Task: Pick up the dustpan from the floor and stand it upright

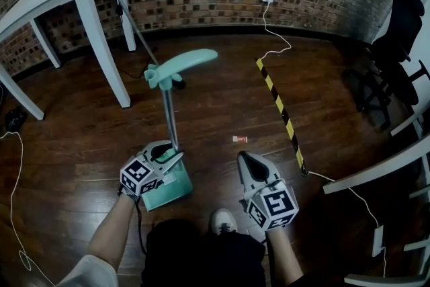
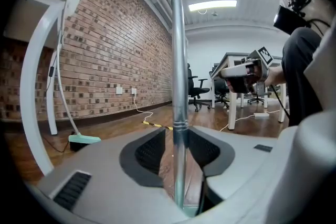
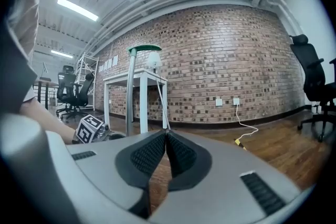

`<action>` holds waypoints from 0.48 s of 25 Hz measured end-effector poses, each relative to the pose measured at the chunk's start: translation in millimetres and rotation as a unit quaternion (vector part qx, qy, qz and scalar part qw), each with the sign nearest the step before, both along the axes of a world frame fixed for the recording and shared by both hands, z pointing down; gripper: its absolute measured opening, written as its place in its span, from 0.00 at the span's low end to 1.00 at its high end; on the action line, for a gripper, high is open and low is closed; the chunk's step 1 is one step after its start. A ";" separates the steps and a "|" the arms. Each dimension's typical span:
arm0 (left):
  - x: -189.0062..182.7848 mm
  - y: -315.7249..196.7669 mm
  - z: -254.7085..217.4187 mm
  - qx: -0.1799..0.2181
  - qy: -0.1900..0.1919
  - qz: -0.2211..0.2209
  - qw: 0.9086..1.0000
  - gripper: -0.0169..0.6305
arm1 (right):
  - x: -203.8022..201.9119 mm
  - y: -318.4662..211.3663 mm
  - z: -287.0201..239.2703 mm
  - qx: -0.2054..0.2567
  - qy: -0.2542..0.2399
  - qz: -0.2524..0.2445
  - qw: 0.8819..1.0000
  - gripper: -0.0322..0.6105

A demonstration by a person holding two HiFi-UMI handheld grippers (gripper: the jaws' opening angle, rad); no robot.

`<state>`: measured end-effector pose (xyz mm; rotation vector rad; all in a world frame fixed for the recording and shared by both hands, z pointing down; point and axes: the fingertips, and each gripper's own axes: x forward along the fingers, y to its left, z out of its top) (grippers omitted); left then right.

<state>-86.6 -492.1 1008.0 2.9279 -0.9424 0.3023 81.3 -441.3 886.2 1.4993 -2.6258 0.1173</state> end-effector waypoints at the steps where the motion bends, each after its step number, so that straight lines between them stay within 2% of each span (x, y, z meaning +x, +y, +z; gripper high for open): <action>1: -3.9 2.1 -3.9 0.005 0.006 -0.008 1.000 0.25 | 3.4 -2.5 -3.8 0.003 -0.003 0.003 1.000 0.07; 6: -22.2 26.7 -25.2 0.022 0.025 -0.060 0.998 0.26 | 26.9 -16.0 -30.4 0.011 -0.019 0.025 0.999 0.07; 9: -42.5 34.3 -61.1 0.022 0.033 -0.112 0.993 0.25 | 35.5 -20.6 -61.4 -0.002 -0.030 0.026 0.999 0.07; 10: -48.6 33.8 -78.2 0.026 0.033 -0.130 0.991 0.22 | 38.5 -22.1 -75.8 -0.004 -0.031 0.026 0.999 0.07; 12: -54.3 31.7 -116.8 0.031 0.034 -0.153 0.987 0.09 | 47.5 -24.0 -109.6 -0.005 -0.030 0.030 0.999 0.07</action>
